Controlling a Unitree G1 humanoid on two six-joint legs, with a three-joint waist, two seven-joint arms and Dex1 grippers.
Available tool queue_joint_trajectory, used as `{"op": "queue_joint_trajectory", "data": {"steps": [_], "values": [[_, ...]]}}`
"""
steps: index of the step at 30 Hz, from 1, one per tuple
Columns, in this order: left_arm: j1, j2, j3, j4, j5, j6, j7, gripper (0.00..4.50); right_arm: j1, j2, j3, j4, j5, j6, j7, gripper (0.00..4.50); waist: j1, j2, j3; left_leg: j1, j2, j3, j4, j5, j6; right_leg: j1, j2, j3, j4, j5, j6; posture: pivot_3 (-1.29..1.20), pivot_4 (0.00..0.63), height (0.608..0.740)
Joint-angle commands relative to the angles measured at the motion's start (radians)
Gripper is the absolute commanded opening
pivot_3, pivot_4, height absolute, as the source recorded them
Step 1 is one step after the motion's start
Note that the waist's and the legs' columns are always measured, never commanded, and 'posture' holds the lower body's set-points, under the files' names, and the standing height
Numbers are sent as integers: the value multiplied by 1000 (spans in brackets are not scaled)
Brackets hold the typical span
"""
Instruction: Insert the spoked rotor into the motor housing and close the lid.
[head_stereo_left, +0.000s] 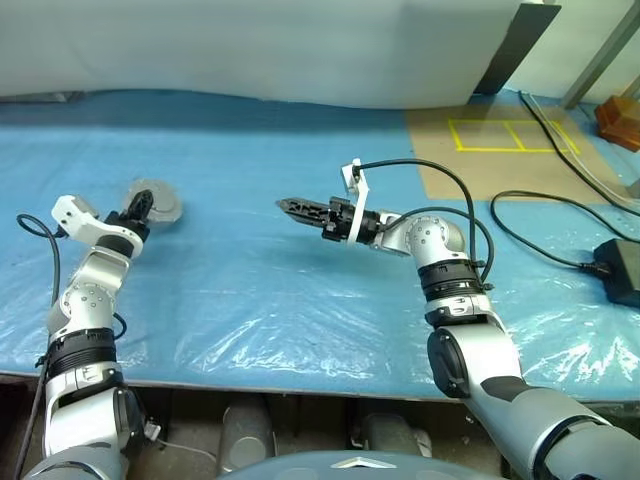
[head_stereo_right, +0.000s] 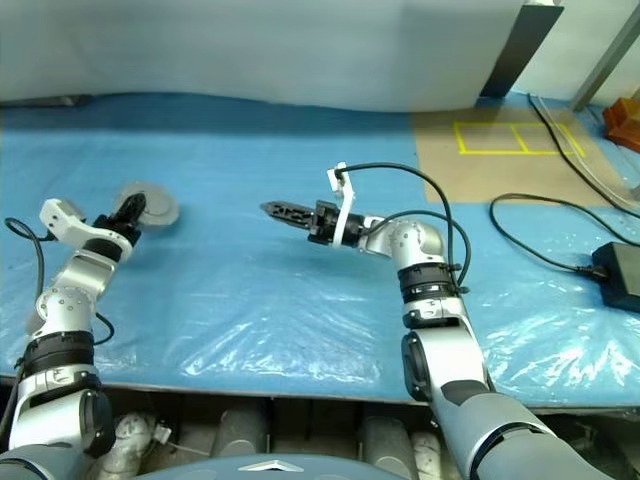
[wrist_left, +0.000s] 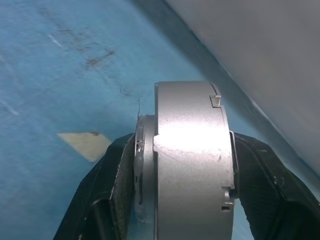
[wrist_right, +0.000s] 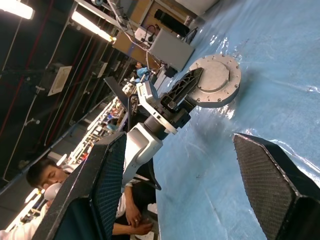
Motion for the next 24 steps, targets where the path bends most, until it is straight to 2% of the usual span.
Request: {"op": "queue_joint_trajectory", "data": {"steps": [1, 3, 9, 19, 24], "values": [[-32, 9, 6, -16, 47, -26, -57, 2506, 0, -6, -2, -40, 3, -15, -2, 3575, 5, -1, 0, 0, 0, 0, 0, 0, 0, 0, 0, 0, 0, 0, 0, 0, 150, 740], [-27, 1, -3, 6, 92, -33, -43, 2506, -1, -6, -3, -35, 0, -19, -4, 3575, 6, -1, 0, 1, 0, 0, 0, 0, 0, 0, 0, 0, 1, 0, 0, 0, 150, 740], [4, 3, 52, 26, 127, -21, -24, 4485, 5, 0, 11, -26, -13, -30, -5, 3626, 3, -1, 0, 2, 0, 0, 1, 0, 0, 1, 0, 0, 2, 0, 0, 0, 150, 740], [69, 146, 216, 170, 230, -171, 89, 4485, -1, 20, 20, 17, -38, -58, 1, 3626, 4, -1, 0, 2, 0, 0, 0, 0, 0, 1, 0, 0, 1, 0, 0, 0, 150, 740], [96, 166, 247, 77, 220, -159, 63, 4485, -2, 19, 12, 8, -33, -56, 9, 3626, 11, -1, -1, 2, 0, -1, 1, 0, 0, 2, -1, -2, 1, 0, 0, 0, 150, 740]]}}
